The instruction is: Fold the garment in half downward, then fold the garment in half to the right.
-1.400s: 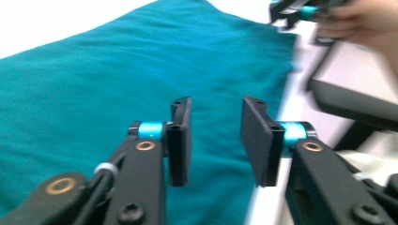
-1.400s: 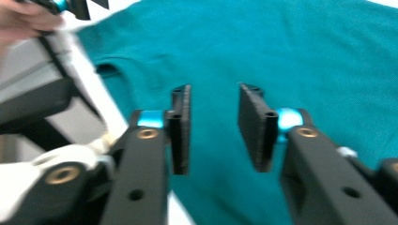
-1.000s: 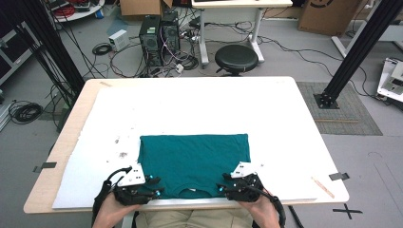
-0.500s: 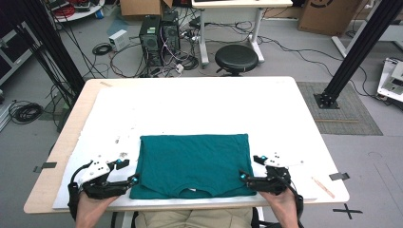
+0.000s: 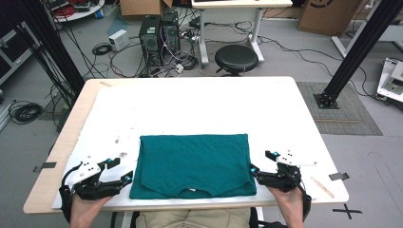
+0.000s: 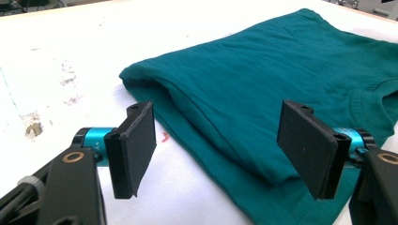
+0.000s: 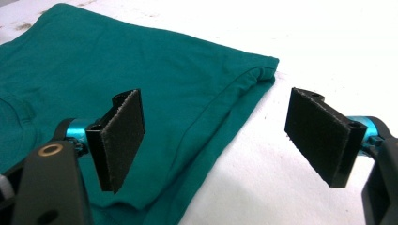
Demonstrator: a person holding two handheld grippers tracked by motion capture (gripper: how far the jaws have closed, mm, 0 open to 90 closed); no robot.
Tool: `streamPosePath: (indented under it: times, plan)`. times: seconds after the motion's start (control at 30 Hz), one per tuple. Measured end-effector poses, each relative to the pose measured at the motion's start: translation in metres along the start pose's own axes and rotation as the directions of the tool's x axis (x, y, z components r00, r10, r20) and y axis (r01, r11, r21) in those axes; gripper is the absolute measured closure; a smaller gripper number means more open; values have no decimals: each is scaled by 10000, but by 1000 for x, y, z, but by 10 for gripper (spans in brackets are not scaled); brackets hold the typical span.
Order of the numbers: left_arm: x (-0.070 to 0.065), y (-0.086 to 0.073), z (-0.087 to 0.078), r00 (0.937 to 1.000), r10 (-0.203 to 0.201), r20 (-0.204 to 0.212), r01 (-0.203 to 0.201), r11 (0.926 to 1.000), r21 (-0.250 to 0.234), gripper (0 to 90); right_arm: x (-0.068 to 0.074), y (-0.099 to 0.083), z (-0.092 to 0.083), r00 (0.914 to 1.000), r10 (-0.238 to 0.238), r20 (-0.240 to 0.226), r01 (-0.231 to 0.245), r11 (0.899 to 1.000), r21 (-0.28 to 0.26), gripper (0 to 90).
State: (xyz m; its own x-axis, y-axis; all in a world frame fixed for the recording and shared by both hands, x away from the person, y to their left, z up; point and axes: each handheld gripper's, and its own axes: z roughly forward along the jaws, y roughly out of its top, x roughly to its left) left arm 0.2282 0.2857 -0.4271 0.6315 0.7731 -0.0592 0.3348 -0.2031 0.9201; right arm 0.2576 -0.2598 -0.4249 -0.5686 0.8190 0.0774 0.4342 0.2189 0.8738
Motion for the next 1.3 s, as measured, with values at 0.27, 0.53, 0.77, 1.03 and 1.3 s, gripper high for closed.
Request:
streamPosePath:
  times: [0.27,0.53,0.77,1.03,1.3]
  plan:
    - [-2,-2,-2,9999,89,-113,-89,10000,1,285,2,2,3,10000,-92,23,92,10000,13,207]
    - [-3,-4,0,9998,103,-166,-101,9999,109,285,2,1,4,10000,-3,25,3,9999,113,208]
    - [-6,-4,3,9994,190,-277,-185,9997,161,285,-3,-2,3,9994,141,311,-142,9999,36,208]
    - [-16,-5,9,9977,384,-561,-363,9986,374,286,-1,-2,5,9989,160,441,-166,9998,138,208]
    - [-34,-9,8,9907,411,-1296,-328,9973,655,286,2,4,12,9997,-67,235,64,9999,101,208]
